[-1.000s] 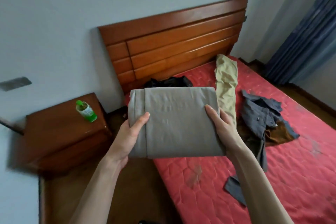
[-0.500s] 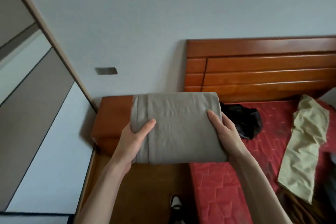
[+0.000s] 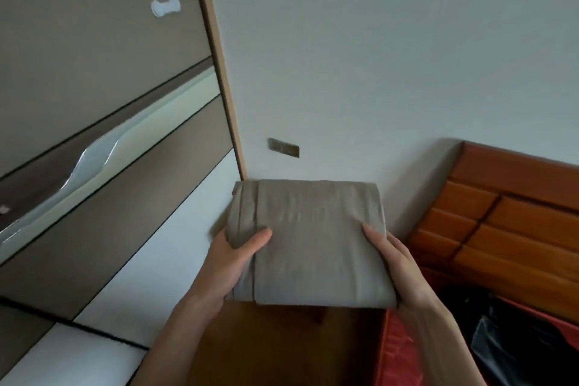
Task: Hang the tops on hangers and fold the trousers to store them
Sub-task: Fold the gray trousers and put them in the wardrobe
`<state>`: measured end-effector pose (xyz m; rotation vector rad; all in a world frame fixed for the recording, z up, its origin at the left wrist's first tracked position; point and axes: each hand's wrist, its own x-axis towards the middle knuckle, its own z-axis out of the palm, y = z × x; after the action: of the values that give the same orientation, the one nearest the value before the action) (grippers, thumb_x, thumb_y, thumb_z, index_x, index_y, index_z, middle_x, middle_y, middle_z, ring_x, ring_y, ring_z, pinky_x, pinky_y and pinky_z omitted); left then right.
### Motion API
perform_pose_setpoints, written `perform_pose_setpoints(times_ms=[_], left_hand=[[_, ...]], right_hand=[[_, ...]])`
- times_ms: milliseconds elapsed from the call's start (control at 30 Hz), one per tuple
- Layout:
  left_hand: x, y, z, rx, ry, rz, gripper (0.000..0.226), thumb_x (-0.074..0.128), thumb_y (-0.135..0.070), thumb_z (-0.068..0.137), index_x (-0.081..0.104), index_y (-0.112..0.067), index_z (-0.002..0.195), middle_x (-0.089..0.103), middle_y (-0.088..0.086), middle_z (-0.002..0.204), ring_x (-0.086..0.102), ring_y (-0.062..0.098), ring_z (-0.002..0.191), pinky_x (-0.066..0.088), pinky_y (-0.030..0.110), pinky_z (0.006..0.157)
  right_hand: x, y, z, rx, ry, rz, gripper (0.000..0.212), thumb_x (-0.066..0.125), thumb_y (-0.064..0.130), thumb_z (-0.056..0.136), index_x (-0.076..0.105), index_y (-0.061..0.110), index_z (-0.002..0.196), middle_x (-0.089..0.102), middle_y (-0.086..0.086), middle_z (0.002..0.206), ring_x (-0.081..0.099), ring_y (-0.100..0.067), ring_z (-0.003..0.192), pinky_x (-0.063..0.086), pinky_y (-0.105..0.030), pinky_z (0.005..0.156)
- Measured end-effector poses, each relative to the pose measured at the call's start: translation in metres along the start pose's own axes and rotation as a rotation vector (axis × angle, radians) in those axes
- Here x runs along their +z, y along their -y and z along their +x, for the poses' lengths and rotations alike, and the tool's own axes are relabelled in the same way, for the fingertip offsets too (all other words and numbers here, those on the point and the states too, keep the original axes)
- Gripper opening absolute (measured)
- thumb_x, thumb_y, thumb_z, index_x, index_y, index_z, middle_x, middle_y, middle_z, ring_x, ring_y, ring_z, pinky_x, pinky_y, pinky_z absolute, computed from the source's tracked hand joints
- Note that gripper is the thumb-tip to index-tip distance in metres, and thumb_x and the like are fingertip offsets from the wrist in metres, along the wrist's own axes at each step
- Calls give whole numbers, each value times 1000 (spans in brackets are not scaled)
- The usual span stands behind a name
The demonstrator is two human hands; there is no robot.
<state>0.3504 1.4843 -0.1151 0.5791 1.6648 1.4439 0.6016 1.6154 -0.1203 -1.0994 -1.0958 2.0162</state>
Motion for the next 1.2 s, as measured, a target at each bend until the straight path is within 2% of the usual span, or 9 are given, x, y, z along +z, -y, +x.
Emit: perform_pose_setpoints(times_ms=[100, 200, 300, 367, 633, 733, 967, 1100, 1200], left_hand=[[-3, -7, 14, 6, -120, 11, 62, 85, -62, 62, 65, -37, 115, 77, -19, 104, 75, 4, 93, 59, 19, 67], [-10, -10, 29, -11, -215, 23, 60, 83, -56, 73, 63, -32, 124, 73, -12, 116, 72, 13, 104, 60, 31, 82], [-20, -16, 39, 1, -283, -12, 52, 84, -52, 70, 67, -30, 115, 77, -17, 100, 74, 3, 89, 58, 20, 68], [-25, -20, 46, 14, -305, -35, 44, 85, -44, 74, 68, -28, 111, 78, -19, 93, 74, -1, 82, 55, 14, 59], [-58, -31, 99, 41, -355, -127, 31, 84, -33, 79, 65, -32, 104, 78, -13, 95, 74, 1, 81, 56, 15, 61], [-74, -42, 125, 64, -353, -146, 37, 84, -37, 74, 64, -32, 105, 79, -14, 93, 74, 2, 82, 55, 15, 59], [-108, -61, 192, 73, -275, -116, 59, 84, -52, 65, 55, -41, 116, 67, -15, 114, 70, 5, 95, 54, 18, 66], [-120, -74, 236, 82, -207, -138, 60, 87, -49, 64, 62, -37, 118, 77, -14, 107, 72, -5, 91, 55, 10, 62], [-126, -85, 263, 58, -135, -113, 56, 86, -48, 68, 62, -37, 118, 76, -26, 102, 72, -4, 91, 56, 11, 62]], right_hand=[[6, 9, 33, 124, 164, 73, 59, 87, 57, 76, 79, 16, 118, 74, -16, 126, 75, -34, 108, 62, -49, 79], [19, 12, 63, 208, 246, 151, 59, 91, 49, 72, 79, 13, 117, 73, -17, 128, 75, -32, 109, 62, -41, 80], [35, 16, 89, 235, 329, 80, 63, 94, 44, 67, 79, 14, 120, 72, -17, 129, 74, -33, 111, 62, -40, 81], [47, 21, 108, 230, 369, -37, 81, 101, 43, 58, 73, 13, 128, 74, -16, 127, 74, -35, 111, 63, -38, 79], [88, 25, 195, 230, 397, -164, 78, 98, 40, 68, 67, 12, 135, 73, -16, 127, 73, -36, 113, 62, -39, 81], [105, 25, 221, 292, 393, -96, 67, 97, 41, 67, 77, 10, 123, 72, -20, 127, 75, -36, 107, 63, -38, 76], [146, 48, 274, 261, 392, -159, 84, 99, 31, 61, 65, 2, 132, 73, -25, 122, 74, -42, 107, 63, -42, 75], [164, 55, 304, 181, 339, -156, 89, 100, 24, 57, 62, 4, 134, 74, -22, 122, 73, -42, 109, 63, -42, 76], [169, 55, 319, 140, 283, -122, 92, 100, 23, 52, 62, 6, 134, 74, -21, 122, 74, -42, 109, 64, -44, 76]])
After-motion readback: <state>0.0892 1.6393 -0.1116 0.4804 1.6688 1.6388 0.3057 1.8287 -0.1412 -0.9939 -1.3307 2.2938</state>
